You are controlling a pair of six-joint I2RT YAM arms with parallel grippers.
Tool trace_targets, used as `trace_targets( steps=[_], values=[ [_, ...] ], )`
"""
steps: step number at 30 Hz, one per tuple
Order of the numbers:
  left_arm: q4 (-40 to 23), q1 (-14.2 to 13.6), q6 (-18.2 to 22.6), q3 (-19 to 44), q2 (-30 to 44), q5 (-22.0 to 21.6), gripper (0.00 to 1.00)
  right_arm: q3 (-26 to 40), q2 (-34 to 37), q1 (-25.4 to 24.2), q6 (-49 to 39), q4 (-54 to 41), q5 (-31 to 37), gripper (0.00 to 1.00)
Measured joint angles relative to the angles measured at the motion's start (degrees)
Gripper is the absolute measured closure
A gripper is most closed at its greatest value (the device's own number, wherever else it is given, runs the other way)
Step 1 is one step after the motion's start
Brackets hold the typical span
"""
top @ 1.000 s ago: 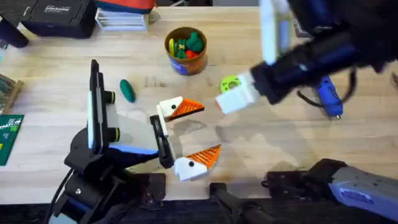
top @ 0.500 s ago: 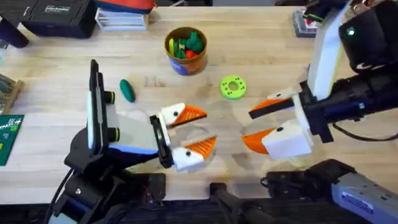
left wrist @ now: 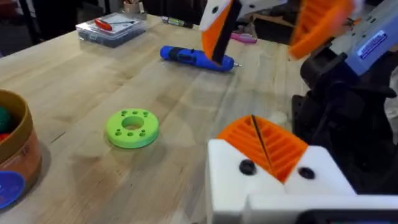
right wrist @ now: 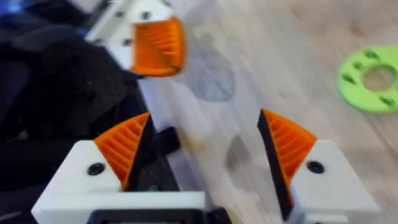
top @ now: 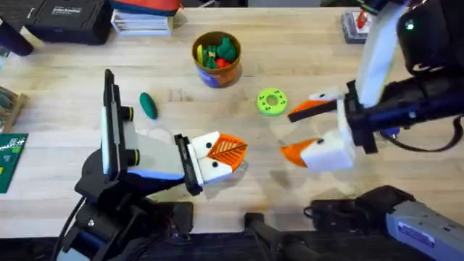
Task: Pick up the gripper from the table and insert it into the empty holder that is missing its gripper. Then pick up a screw, insert it into the mounting hole, and use the screwdriver to tighten it. Finally, clean up the table by picking up the vegetable and placing it into the bucket.
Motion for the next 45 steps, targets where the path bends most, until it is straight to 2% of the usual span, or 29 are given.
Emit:
trace_targets(
  steps=[5, 12, 20, 25, 28, 36, 45],
  values=[
    [0.0, 0.0, 0.0, 0.0, 0.0, 0.0, 0.995, 0.0, 3.5, -4.8, 3.6, 1.0, 10.2, 0.008],
    [0.0, 0.0, 0.0, 0.0, 0.0, -0.2, 0.995, 0.0, 9.6, -19.1, 3.9, 6.2, 23.9, 0.008],
    [0.0, 0.0, 0.0, 0.0, 0.0, -0.4, 0.995, 0.0, 14.3, -36.9, -1.1, 16.4, 29.2, 0.008],
    [0.0, 0.0, 0.0, 0.0, 0.0, -0.6, 0.995, 0.6, 18.6, -45.2, -3.7, 18.3, 30.2, 0.008],
    [0.1, 0.0, 0.0, 0.0, 0.0, -0.9, 0.995, 2.8, 23.1, -47.2, -6.3, 17.7, 30.8, 0.008],
    [0.1, 0.0, 0.0, 0.0, 0.0, -1.0, 0.995, 10.2, 35.4, -47.5, -12.2, 18.0, 32.7, 0.009],
    [0.1, 0.0, 0.0, 0.0, 0.0, -1.0, 0.995, 11.5, 44.7, -47.5, -14.1, 18.6, 33.3, 0.009]
  ],
)
